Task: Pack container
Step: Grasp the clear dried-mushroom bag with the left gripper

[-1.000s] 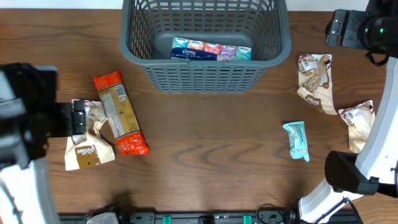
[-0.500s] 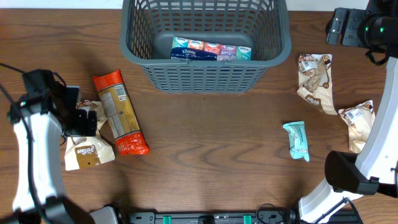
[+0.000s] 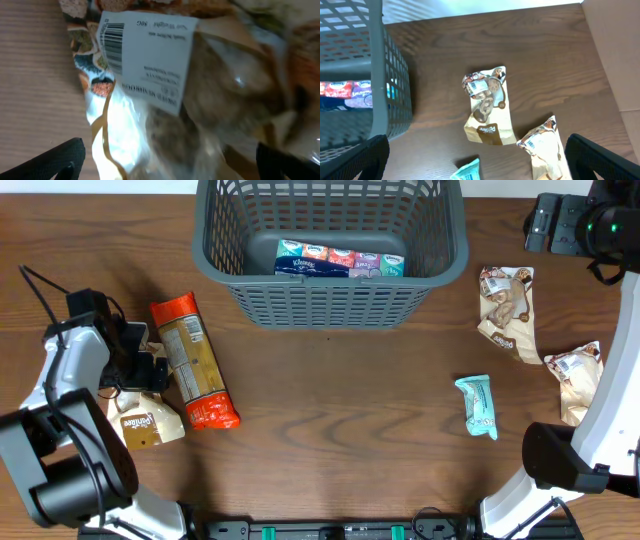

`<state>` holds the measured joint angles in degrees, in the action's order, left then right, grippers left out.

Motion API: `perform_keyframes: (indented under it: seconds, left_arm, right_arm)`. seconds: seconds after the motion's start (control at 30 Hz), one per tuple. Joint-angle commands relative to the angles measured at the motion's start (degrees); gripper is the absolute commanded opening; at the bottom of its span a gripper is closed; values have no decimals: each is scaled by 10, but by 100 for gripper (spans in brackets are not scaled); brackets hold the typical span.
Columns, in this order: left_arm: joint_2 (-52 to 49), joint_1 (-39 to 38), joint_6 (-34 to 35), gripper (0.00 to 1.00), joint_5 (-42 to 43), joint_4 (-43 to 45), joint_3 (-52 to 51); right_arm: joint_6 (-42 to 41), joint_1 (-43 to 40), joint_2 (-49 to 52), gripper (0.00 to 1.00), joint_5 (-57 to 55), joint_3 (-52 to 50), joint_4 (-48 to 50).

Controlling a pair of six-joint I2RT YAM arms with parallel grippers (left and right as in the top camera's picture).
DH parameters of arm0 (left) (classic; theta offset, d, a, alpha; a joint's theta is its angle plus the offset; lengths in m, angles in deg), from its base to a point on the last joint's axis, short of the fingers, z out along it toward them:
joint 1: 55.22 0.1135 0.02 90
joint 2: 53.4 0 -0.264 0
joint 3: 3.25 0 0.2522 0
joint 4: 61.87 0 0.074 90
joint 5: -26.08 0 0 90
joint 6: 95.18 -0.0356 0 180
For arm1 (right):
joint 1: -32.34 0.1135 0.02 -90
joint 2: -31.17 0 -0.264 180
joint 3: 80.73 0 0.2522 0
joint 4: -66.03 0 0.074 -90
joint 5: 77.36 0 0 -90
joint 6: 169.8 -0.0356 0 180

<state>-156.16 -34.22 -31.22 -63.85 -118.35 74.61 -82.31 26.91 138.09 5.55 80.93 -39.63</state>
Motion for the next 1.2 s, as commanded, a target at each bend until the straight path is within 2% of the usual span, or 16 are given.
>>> perform_keyframes:
  seconds: [0.0,0.37,0.4,0.57,0.77,0.83,1.17]
  left_arm:
    - [-20,18,-16,99,6,9,0]
    - [-49,47,-16,100,32,32,0]
    - [-49,47,-16,98,36,32,0]
    - [-49,47,-15,56,73,27,0]
    - [-47,46,0,31,85,20,0]
    - [-41,44,16,7,85,19,2]
    - [49,17,38,6,85,-53,58]
  right_arm:
    - [9,3,1,99,0,1,-2]
    - [9,3,1,99,0,1,-2]
    - [9,3,1,99,0,1,-3]
    - [9,3,1,99,0,1,-2]
    - [9,3,1,99,0,1,-2]
    - [9,3,1,99,0,1,-2]
    - [9,3,1,99,0,1,-3]
